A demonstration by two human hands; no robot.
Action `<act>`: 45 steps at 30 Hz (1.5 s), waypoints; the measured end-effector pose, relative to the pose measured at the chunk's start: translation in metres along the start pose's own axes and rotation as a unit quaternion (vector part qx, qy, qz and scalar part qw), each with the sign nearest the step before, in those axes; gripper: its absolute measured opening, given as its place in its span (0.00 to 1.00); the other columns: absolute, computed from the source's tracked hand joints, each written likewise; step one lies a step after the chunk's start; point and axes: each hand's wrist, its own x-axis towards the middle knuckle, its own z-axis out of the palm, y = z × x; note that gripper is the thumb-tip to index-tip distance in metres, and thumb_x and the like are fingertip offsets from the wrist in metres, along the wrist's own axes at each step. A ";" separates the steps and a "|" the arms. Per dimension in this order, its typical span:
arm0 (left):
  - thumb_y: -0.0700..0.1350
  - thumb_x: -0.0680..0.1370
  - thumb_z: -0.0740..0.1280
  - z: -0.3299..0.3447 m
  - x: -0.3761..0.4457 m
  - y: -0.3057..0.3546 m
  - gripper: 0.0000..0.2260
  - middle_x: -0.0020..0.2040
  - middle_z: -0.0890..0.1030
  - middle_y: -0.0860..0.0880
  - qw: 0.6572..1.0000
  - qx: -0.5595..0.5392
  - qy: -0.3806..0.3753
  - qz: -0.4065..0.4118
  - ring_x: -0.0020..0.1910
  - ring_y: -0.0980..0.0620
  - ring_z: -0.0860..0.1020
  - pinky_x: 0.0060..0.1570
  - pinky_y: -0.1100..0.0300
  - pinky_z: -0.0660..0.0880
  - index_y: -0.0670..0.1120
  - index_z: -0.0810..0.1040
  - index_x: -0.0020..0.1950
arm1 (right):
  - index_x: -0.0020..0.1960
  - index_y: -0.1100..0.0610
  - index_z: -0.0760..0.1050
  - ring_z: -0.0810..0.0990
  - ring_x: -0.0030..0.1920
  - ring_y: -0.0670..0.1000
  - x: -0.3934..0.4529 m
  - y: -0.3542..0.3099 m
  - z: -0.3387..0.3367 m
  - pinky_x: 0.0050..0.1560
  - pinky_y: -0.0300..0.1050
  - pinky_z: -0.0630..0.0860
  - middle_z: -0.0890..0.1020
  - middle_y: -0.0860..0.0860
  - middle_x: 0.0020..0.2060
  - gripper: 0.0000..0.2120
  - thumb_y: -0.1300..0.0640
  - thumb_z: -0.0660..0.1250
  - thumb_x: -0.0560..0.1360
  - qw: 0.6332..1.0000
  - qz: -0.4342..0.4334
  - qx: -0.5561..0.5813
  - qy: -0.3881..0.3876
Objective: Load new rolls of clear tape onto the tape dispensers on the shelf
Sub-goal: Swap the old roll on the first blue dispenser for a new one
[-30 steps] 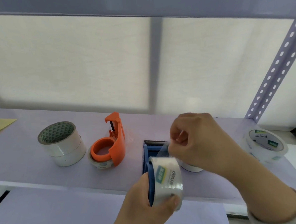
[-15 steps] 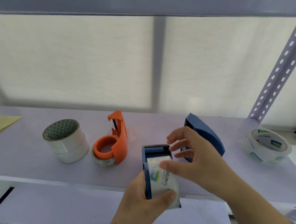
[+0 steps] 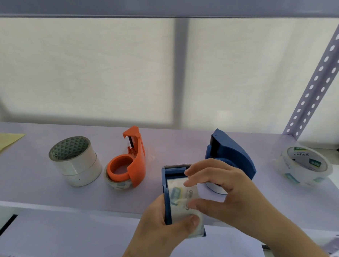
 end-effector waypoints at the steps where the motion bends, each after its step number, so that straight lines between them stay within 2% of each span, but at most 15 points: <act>1: 0.49 0.55 0.76 0.000 0.001 0.000 0.28 0.46 0.86 0.46 1.000 0.001 0.002 -0.001 0.47 0.47 0.84 0.45 0.54 0.81 0.48 0.78 0.55 | 0.46 0.47 0.82 0.79 0.56 0.44 0.000 -0.001 0.001 0.51 0.29 0.74 0.80 0.40 0.51 0.12 0.57 0.78 0.66 1.000 -0.013 -0.006 0.010; 6: 0.47 0.57 0.77 0.000 0.001 -0.002 0.25 0.46 0.86 0.47 1.000 0.014 0.003 -0.007 0.46 0.48 0.84 0.46 0.54 0.81 0.49 0.78 0.54 | 0.42 0.53 0.82 0.81 0.50 0.44 0.000 -0.005 0.003 0.47 0.34 0.78 0.82 0.42 0.47 0.04 0.60 0.75 0.69 0.997 -0.061 -0.038 0.042; 11: 0.41 0.62 0.74 -0.002 0.002 -0.002 0.21 0.46 0.87 0.48 1.000 0.003 -0.002 -0.013 0.46 0.49 0.85 0.45 0.57 0.81 0.48 0.78 0.54 | 0.40 0.47 0.78 0.82 0.46 0.44 0.004 -0.008 0.010 0.44 0.40 0.81 0.84 0.41 0.41 0.08 0.60 0.72 0.70 0.997 0.052 0.006 0.065; 14: 0.42 0.61 0.75 -0.004 0.003 -0.002 0.21 0.45 0.87 0.49 1.000 0.002 -0.011 -0.008 0.45 0.51 0.85 0.42 0.60 0.81 0.48 0.78 0.54 | 0.39 0.48 0.78 0.82 0.43 0.45 0.008 -0.012 0.013 0.44 0.41 0.81 0.84 0.42 0.38 0.09 0.61 0.72 0.71 0.994 0.080 0.024 0.072; 17: 0.48 0.58 0.77 -0.006 0.001 -0.002 0.29 0.51 0.85 0.46 0.999 0.005 -0.037 -0.007 0.51 0.48 0.84 0.51 0.52 0.81 0.49 0.76 0.58 | 0.38 0.49 0.75 0.83 0.38 0.46 0.015 -0.015 0.010 0.40 0.39 0.80 0.84 0.45 0.35 0.13 0.66 0.72 0.70 0.987 0.095 0.074 0.109; 20: 0.48 0.60 0.77 -0.008 -0.003 -0.001 0.32 0.57 0.83 0.46 0.998 0.030 -0.054 -0.006 0.56 0.47 0.82 0.57 0.45 0.78 0.50 0.73 0.63 | 0.38 0.52 0.73 0.84 0.34 0.49 0.028 -0.009 0.002 0.35 0.37 0.78 0.85 0.52 0.33 0.15 0.71 0.70 0.69 0.966 0.134 0.159 0.154; 23: 0.51 0.63 0.75 -0.008 -0.006 0.002 0.34 0.62 0.80 0.48 0.994 0.075 -0.083 0.007 0.61 0.48 0.79 0.60 0.45 0.76 0.53 0.69 0.68 | 0.38 0.59 0.72 0.83 0.31 0.50 0.042 0.001 -0.002 0.32 0.37 0.78 0.84 0.58 0.32 0.12 0.74 0.69 0.70 0.945 0.155 0.208 0.198; 27: 0.50 0.65 0.76 -0.012 -0.012 0.005 0.31 0.61 0.81 0.53 0.991 0.077 -0.108 0.011 0.61 0.52 0.79 0.61 0.48 0.76 0.61 0.70 0.65 | 0.39 0.61 0.70 0.81 0.29 0.50 0.052 0.011 -0.007 0.30 0.37 0.78 0.84 0.59 0.34 0.11 0.74 0.69 0.70 0.930 0.161 0.219 0.248; 29: 0.51 0.63 0.77 -0.013 -0.015 0.006 0.29 0.59 0.83 0.50 0.992 0.048 -0.116 0.020 0.59 0.50 0.80 0.59 0.48 0.77 0.60 0.74 0.62 | 0.38 0.61 0.70 0.80 0.29 0.49 0.053 0.012 -0.005 0.29 0.36 0.77 0.83 0.59 0.34 0.11 0.74 0.68 0.71 0.930 0.162 0.220 0.247; 31: 0.56 0.57 0.80 -0.013 -0.016 0.006 0.28 0.53 0.85 0.47 0.994 -0.019 -0.107 0.016 0.54 0.48 0.83 0.52 0.52 0.80 0.56 0.81 0.56 | 0.38 0.61 0.72 0.80 0.29 0.49 0.052 0.012 -0.002 0.29 0.36 0.77 0.82 0.59 0.34 0.10 0.73 0.67 0.71 0.933 0.164 0.213 0.239; 34: 0.58 0.51 0.81 -0.014 -0.016 0.002 0.29 0.46 0.87 0.43 0.996 -0.076 -0.052 0.014 0.45 0.46 0.84 0.40 0.57 0.80 0.51 0.84 0.49 | 0.36 0.59 0.77 0.80 0.27 0.46 0.044 0.016 0.001 0.30 0.34 0.77 0.82 0.51 0.30 0.12 0.73 0.66 0.73 0.941 0.179 0.184 0.221; 36: 0.54 0.55 0.79 -0.015 -0.017 0.003 0.23 0.46 0.86 0.42 0.996 -0.079 -0.024 0.018 0.44 0.46 0.85 0.39 0.58 0.80 0.51 0.85 0.48 | 0.35 0.57 0.80 0.78 0.25 0.44 0.035 0.019 0.002 0.31 0.33 0.76 0.81 0.47 0.27 0.15 0.73 0.64 0.74 0.946 0.194 0.168 0.196; 38: 0.53 0.55 0.78 -0.017 -0.018 0.004 0.22 0.45 0.87 0.43 0.997 -0.068 -0.007 0.022 0.44 0.46 0.85 0.40 0.58 0.80 0.52 0.84 0.47 | 0.36 0.56 0.83 0.77 0.26 0.43 0.028 0.022 0.003 0.31 0.32 0.75 0.81 0.45 0.25 0.18 0.73 0.62 0.74 0.957 0.200 0.145 0.154; 42: 0.50 0.55 0.77 -0.018 -0.019 0.005 0.21 0.42 0.87 0.43 0.998 -0.055 0.008 0.024 0.41 0.48 0.85 0.37 0.59 0.80 0.48 0.84 0.46 | 0.36 0.51 0.85 0.77 0.29 0.43 0.017 0.022 0.004 0.33 0.34 0.74 0.79 0.42 0.32 0.24 0.75 0.60 0.74 0.973 0.183 0.104 0.097; 45: 0.50 0.54 0.76 -0.017 -0.020 0.006 0.20 0.41 0.87 0.43 0.998 -0.052 0.012 0.025 0.40 0.49 0.85 0.35 0.61 0.80 0.48 0.84 0.45 | 0.35 0.49 0.85 0.77 0.30 0.42 0.013 0.021 0.004 0.33 0.35 0.74 0.78 0.46 0.35 0.26 0.75 0.59 0.73 0.975 0.191 0.088 0.071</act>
